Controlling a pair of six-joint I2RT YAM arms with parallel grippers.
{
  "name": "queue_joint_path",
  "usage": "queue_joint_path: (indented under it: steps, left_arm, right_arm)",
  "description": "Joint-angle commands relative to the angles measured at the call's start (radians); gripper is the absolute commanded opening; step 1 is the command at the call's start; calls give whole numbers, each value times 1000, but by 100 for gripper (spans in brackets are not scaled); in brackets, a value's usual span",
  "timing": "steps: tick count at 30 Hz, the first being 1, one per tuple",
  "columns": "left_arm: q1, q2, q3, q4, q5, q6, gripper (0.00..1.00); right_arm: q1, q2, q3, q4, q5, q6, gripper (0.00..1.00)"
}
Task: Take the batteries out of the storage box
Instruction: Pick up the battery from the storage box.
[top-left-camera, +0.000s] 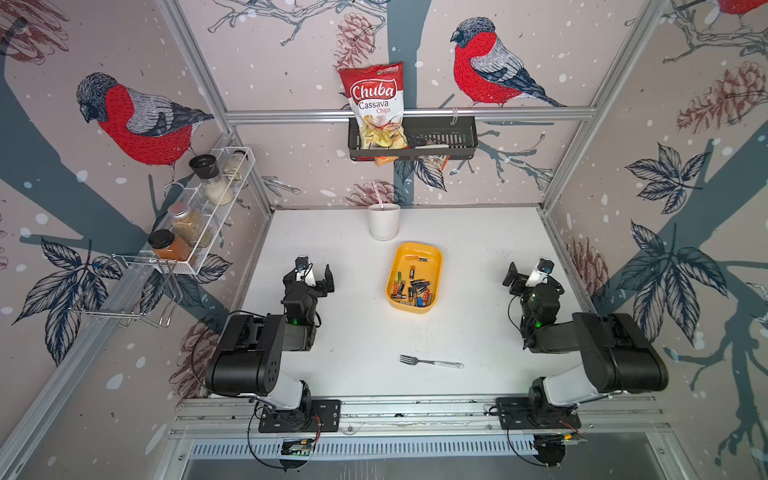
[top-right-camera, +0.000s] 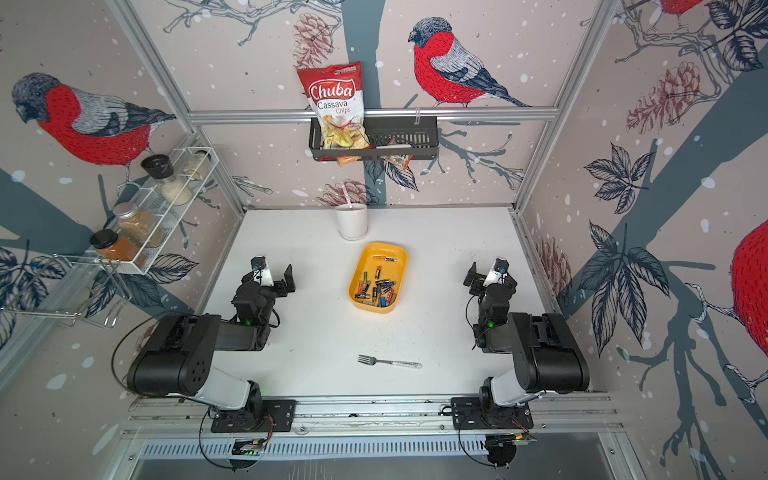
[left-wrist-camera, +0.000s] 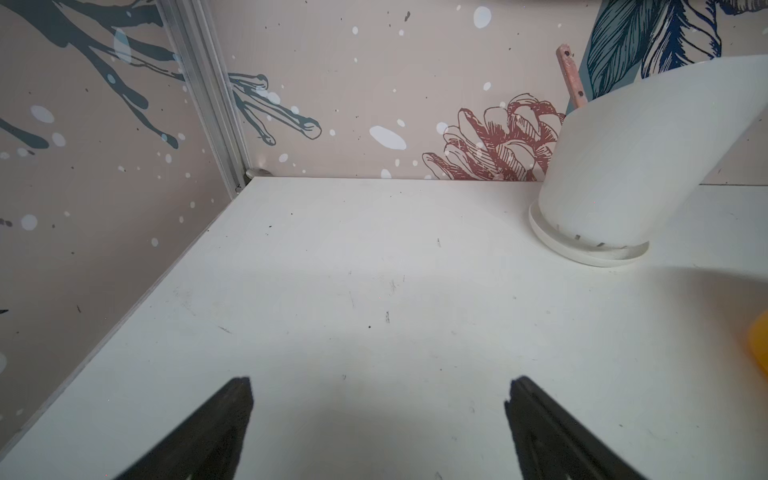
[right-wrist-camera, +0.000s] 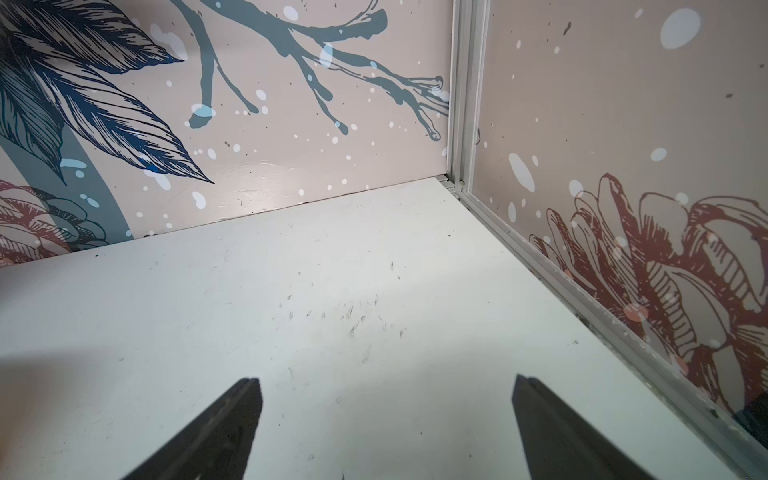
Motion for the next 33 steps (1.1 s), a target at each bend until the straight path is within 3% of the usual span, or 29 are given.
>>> queue_joint_path:
  steps: [1, 33]
  left_arm:
    - [-1, -4, -1, 11, 2, 6, 98]
    - [-4, -12, 14, -23, -11, 4, 97]
  right_arm:
    - [1, -4, 6, 7, -3, -1, 100]
    - [-1, -7, 16, -14, -35, -11, 100]
